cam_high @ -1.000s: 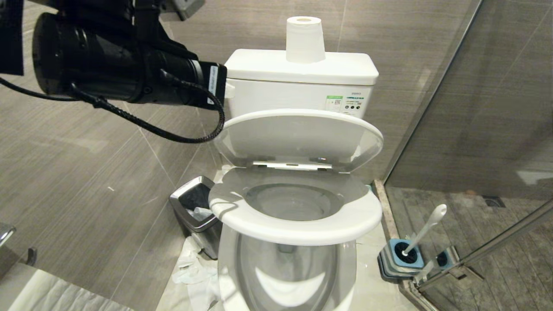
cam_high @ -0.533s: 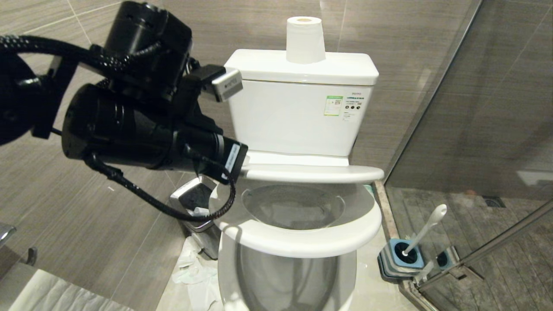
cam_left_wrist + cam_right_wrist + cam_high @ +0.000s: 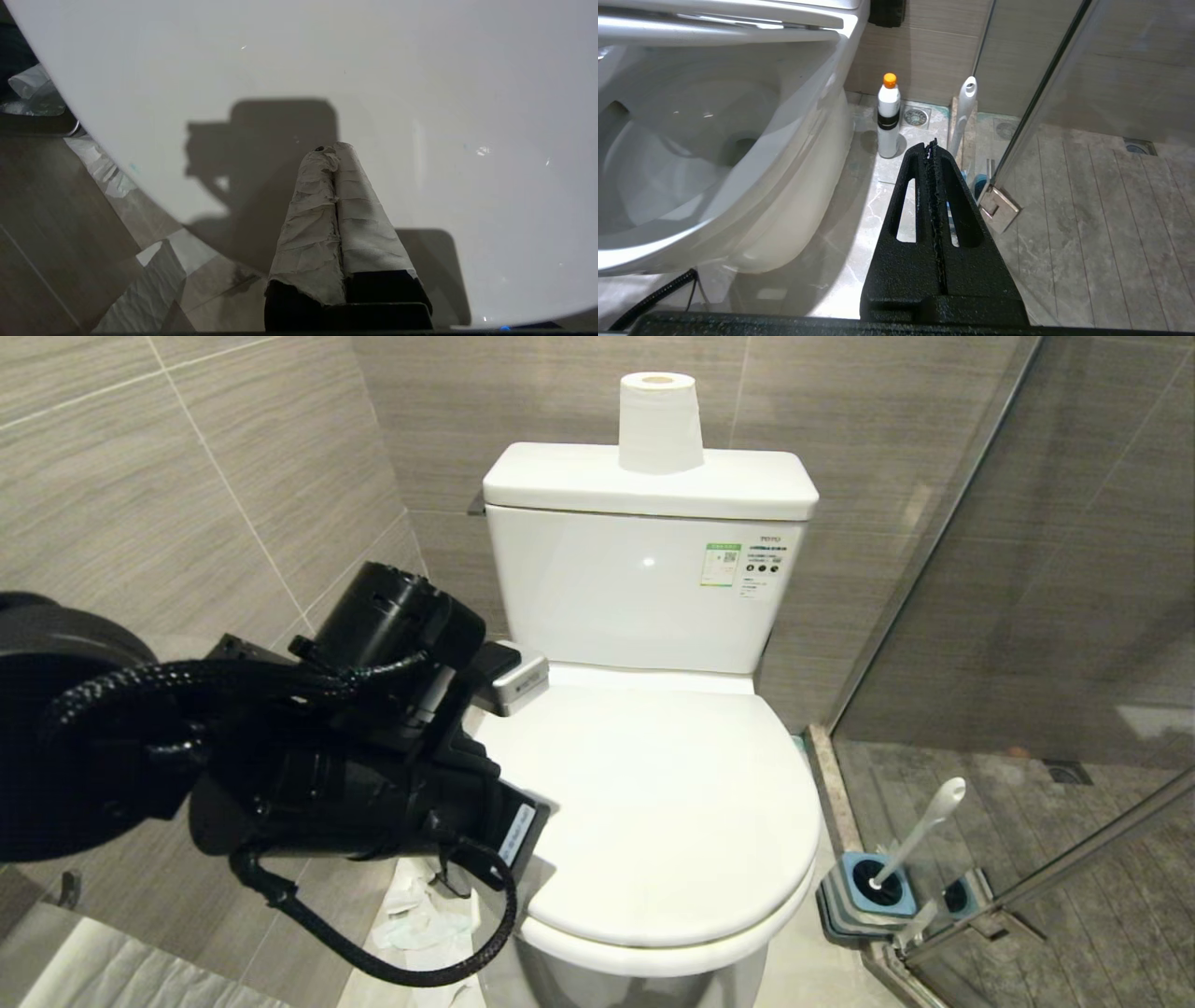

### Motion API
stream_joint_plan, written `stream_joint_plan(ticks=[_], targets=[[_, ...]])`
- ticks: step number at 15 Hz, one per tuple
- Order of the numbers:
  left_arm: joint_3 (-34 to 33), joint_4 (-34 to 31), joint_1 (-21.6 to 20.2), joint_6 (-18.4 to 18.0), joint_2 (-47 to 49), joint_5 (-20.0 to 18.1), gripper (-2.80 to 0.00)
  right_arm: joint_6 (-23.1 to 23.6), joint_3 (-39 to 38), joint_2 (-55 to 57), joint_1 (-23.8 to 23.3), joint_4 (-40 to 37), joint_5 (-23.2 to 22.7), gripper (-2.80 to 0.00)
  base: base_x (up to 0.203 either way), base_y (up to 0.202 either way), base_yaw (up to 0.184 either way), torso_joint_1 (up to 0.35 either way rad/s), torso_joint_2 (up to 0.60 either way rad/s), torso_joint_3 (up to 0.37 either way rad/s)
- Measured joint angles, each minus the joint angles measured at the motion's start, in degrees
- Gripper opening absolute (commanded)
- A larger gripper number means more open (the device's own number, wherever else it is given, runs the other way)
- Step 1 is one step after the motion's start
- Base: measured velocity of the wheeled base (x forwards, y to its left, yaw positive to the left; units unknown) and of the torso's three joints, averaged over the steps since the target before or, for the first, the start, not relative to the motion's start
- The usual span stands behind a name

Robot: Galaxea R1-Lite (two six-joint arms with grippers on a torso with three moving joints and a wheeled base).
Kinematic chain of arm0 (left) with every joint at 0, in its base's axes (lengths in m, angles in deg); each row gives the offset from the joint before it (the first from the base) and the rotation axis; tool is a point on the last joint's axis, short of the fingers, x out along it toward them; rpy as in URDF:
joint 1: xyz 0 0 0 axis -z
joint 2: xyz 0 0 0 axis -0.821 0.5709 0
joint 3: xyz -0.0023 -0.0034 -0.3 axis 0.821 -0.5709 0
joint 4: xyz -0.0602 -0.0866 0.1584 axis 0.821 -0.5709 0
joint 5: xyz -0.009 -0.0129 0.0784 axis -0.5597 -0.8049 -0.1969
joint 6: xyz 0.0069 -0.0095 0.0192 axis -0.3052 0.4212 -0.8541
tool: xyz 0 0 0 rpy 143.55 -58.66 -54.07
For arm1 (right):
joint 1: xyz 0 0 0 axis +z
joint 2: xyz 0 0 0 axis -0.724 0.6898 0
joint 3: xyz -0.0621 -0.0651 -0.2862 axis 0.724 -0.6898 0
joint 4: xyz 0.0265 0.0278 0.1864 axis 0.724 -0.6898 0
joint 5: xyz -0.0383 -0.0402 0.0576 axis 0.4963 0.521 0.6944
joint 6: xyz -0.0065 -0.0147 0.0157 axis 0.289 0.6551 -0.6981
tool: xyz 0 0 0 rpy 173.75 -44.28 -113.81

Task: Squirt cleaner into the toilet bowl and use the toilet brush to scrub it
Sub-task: Close the toilet lid

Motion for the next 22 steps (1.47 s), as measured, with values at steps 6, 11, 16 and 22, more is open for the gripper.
stream_joint_plan(ticks=[6, 11, 16, 22], targets=[[-7.7, 16.6, -1.1, 1.6, 4.2, 2.5, -2.80, 0.0, 0.0, 0.0, 0.0, 0.0, 0.0, -2.80, 0.000, 0.000, 0.000, 0.000, 0.00, 0.000], [-11.8, 19.5, -1.2, 5.0, 6.8, 2.6, -2.80, 0.0, 0.0, 0.0, 0.0, 0.0, 0.0, -2.80, 0.000, 0.000, 0.000, 0.000, 0.00, 0.000], [-15.4, 20.3, -0.1, 6.2, 7.7, 2.6, -2.80, 0.0, 0.0, 0.0, 0.0, 0.0, 0.0, -2.80, 0.000, 0.000, 0.000, 0.000, 0.00, 0.000], [-18.6, 28.1, 0.9, 9.3, 12.4, 10.5, -2.80, 0.0, 0.0, 0.0, 0.0, 0.0, 0.0, -2.80, 0.000, 0.000, 0.000, 0.000, 0.00, 0.000]])
